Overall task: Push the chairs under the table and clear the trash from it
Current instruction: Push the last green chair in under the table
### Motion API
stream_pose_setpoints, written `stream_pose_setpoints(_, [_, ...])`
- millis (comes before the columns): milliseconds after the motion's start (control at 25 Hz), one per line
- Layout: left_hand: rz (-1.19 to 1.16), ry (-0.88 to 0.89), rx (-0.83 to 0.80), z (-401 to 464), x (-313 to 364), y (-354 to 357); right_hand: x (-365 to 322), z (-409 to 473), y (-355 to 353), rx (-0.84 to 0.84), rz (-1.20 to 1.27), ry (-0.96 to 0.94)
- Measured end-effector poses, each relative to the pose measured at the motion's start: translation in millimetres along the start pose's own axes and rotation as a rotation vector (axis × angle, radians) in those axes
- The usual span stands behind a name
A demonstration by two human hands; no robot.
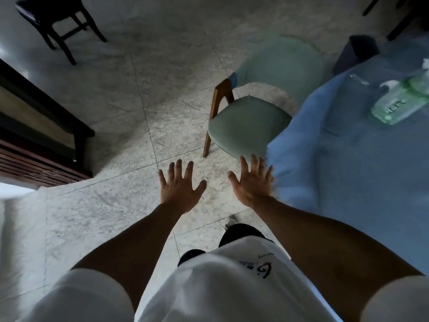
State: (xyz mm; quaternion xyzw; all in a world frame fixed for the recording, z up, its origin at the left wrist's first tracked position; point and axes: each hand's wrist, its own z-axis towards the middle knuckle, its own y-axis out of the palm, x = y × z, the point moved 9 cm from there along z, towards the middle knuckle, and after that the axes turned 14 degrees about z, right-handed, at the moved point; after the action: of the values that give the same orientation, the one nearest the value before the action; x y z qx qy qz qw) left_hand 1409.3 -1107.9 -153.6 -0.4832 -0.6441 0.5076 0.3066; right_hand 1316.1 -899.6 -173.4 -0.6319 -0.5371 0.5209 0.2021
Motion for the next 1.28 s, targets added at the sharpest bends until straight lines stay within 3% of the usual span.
stream_pose_setpoints(360, [-0.006, -0.025, -0.01, 186, -77, -47, -85, 165, -30, 0.008, 0.008, 0.039])
stream_pose_setpoints(840, [0.024, 0.206, -0.072, 427, -206, -102, -242, 343, -37, 0.108, 0.101, 0.305])
stream_pose_setpoints(1040, [0.062, 0.281, -0.081, 515, -216, -126, -274, 413, -47, 0.139, 0.142, 0.338])
stream_pose_setpoints(1280, [0.146, 0.376, -0.073, 635, -190, -154, -261, 519, -70, 0.195, 0.227, 0.445])
